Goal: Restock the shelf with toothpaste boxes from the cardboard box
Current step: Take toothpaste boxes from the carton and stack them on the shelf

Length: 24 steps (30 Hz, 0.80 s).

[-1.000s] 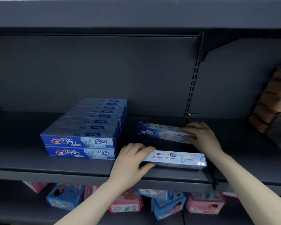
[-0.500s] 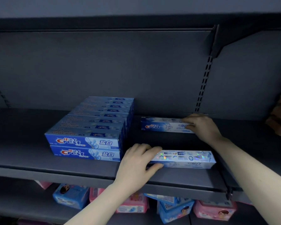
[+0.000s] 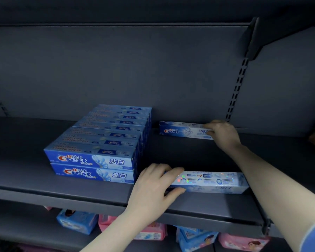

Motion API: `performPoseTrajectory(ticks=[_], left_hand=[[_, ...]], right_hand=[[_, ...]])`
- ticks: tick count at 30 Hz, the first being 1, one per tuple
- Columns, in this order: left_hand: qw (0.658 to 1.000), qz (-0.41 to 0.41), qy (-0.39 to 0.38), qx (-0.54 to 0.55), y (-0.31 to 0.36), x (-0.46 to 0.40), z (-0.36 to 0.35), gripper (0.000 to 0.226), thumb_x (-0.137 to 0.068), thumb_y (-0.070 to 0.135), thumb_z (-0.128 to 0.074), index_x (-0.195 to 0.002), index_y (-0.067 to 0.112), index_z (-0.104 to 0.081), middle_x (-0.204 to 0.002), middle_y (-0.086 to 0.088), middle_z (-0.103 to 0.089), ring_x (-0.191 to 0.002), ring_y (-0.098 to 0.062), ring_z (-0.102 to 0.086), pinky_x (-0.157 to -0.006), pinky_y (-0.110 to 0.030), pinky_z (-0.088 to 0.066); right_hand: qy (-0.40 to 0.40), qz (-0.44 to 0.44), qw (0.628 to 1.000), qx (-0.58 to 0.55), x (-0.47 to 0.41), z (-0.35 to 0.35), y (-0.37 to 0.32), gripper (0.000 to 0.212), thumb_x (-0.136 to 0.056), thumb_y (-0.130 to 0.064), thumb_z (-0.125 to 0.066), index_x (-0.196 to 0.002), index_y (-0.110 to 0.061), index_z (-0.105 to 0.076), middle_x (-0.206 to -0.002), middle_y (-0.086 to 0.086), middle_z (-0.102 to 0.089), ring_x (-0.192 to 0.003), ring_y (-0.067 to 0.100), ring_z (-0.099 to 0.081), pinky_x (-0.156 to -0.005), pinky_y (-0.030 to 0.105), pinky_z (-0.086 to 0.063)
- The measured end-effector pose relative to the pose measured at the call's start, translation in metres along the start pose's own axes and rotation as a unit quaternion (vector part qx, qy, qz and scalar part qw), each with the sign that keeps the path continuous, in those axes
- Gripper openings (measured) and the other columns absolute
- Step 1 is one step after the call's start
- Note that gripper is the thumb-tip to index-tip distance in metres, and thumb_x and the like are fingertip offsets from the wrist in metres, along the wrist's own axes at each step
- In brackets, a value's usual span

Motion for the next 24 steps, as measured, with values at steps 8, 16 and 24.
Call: performPoseTrajectory(ticks=[8,16,24], left_hand=[[1.0,0.007,-0.003,0.0,-0.001,0.0,-0.001,0.038,-0.08,0.05,-0.052,-0.114,0.032,-0.055,-0.09,0.009,-0.058,-0.079,-0.013,-0.052,-0.067,-0.028,-0.05],[1.0,0.011,-0.005,0.005,-0.002,0.0,-0.001,0.038,-0.081,0.049,-0.052,-0.114,0.031,-0.055,-0.091,0.008,-0.06,-0.08,-0.015,-0.054,-0.068,-0.03,-0.051],[1.0,0.019,-0.019,0.003,-0.001,-0.002,0.0,0.039,-0.081,0.048,-0.051,-0.113,0.026,-0.062,-0.09,0.005,-0.06,-0.079,-0.018,-0.054,-0.069,-0.031,-0.051]], right_hand=[[-0.024,-0.036,0.999,0.027,-0.014,-0.003,0.003,0.032,-0.09,-0.01,-0.054,-0.12,-0.016,-0.063,-0.114,0.014,-0.06,-0.105,0.033,-0.057,-0.083,0.036,-0.046],[-0.028,-0.038,0.999,0.021,-0.017,-0.005,0.007,0.032,-0.09,-0.009,-0.054,-0.121,-0.014,-0.062,-0.114,0.015,-0.058,-0.103,0.034,-0.057,-0.083,0.037,-0.047],[-0.036,-0.034,0.999,-0.017,0.0,0.005,0.0,0.037,-0.093,-0.024,-0.053,-0.127,-0.01,-0.052,-0.125,0.018,-0.053,-0.113,0.034,-0.052,-0.09,0.037,-0.042]])
Point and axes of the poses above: each hand's wrist, its own x-axis away from the middle knuckle, its own z-axis out of the back of the hand, y = z × x, the point moved 3 cm from there along -x, towards the middle knuckle
